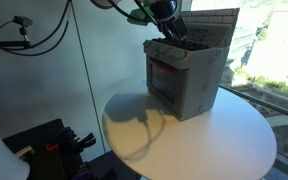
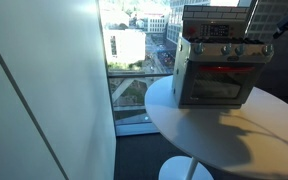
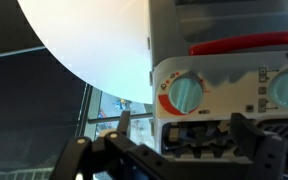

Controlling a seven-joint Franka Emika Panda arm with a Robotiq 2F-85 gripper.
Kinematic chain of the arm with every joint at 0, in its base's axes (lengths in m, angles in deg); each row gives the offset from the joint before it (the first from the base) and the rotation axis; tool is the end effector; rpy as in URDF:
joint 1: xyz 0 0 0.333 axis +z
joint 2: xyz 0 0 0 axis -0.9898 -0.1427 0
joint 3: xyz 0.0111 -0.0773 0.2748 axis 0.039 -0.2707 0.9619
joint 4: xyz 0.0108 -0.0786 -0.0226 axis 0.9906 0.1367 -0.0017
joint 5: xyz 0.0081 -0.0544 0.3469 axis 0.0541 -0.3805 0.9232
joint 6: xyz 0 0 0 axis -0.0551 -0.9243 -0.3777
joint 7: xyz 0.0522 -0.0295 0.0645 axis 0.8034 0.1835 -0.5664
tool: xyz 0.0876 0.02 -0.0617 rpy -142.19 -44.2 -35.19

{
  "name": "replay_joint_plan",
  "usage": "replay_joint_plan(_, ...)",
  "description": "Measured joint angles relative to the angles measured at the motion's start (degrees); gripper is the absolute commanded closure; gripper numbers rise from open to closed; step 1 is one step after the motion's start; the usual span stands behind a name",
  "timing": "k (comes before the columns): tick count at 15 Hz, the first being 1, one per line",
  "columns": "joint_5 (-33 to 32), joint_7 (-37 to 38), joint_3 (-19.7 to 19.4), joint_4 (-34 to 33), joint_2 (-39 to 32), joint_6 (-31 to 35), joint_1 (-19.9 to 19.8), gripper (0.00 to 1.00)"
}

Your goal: Turn the knob on the far right to the right.

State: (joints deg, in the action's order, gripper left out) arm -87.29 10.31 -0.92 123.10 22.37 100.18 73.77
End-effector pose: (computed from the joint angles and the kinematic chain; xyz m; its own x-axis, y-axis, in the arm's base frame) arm 0.5077 -0.0784 0.4650 0.7852 -0.2742 0.5552 -0.3051 -0.9515 -0.0385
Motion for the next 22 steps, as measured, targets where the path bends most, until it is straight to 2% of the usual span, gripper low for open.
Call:
replay_joint_plan(5, 4.1, -3.2, -0.5, -1.5, -2.4, 1.6, 1.3, 0.0)
replay_joint_plan(13, 6.0, -4.5, -0.8, -3.3, -5.1, 1.7, 1.9, 0.0)
replay_joint_plan(14, 6.2, -4.5, -0.8, -3.5, -5.4, 1.7, 2.0, 0.06)
replay_joint_plan(16, 6.5, -4.6, -0.8, -3.9, -5.9, 1.7, 2.1, 0.1)
replay_joint_plan(22, 7.4, -5.3, -0.8, -4.4, -6.7, 1.7, 2.4, 0.11)
